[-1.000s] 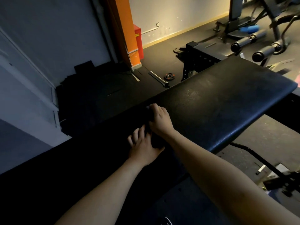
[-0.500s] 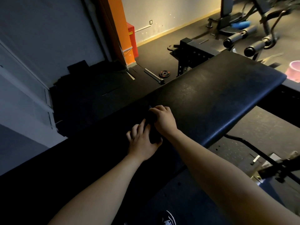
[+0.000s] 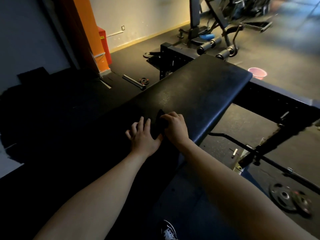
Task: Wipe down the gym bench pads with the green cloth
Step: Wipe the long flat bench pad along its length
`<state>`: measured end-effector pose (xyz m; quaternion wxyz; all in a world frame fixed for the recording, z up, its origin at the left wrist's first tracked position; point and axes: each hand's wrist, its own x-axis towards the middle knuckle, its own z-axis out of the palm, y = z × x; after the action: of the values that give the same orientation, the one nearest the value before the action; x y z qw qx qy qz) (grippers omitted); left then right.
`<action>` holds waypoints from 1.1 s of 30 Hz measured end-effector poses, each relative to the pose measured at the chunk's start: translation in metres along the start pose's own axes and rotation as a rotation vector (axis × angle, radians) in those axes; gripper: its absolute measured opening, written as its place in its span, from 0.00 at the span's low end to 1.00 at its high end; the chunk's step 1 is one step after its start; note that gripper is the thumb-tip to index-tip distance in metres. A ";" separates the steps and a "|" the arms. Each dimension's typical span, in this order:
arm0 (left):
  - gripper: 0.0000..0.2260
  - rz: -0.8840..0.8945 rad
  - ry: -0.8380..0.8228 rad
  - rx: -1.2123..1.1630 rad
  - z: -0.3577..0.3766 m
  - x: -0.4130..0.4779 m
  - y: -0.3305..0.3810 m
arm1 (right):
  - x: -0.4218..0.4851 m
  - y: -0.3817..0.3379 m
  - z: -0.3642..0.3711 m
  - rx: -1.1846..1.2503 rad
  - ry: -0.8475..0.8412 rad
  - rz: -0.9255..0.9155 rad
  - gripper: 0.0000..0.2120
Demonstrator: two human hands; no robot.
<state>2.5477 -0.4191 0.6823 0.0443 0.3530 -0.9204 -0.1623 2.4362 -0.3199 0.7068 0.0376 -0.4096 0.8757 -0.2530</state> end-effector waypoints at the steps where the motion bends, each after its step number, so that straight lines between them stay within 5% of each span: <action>1: 0.37 -0.002 -0.017 -0.011 -0.002 0.001 0.001 | -0.010 0.003 -0.002 -0.002 0.015 0.027 0.21; 11: 0.38 0.004 -0.067 -0.070 0.000 0.005 0.006 | -0.043 0.013 0.001 0.031 0.246 0.261 0.18; 22: 0.42 0.035 -0.040 -0.023 0.001 0.004 0.003 | 0.059 -0.035 0.019 0.150 -0.070 0.003 0.20; 33: 0.37 0.050 -0.107 -0.074 -0.012 -0.002 0.000 | -0.054 0.020 -0.007 -0.044 0.168 0.190 0.19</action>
<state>2.5515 -0.4205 0.6936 0.0120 0.3188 -0.9234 -0.2136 2.4560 -0.2670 0.6957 -0.0212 -0.3027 0.9160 -0.2626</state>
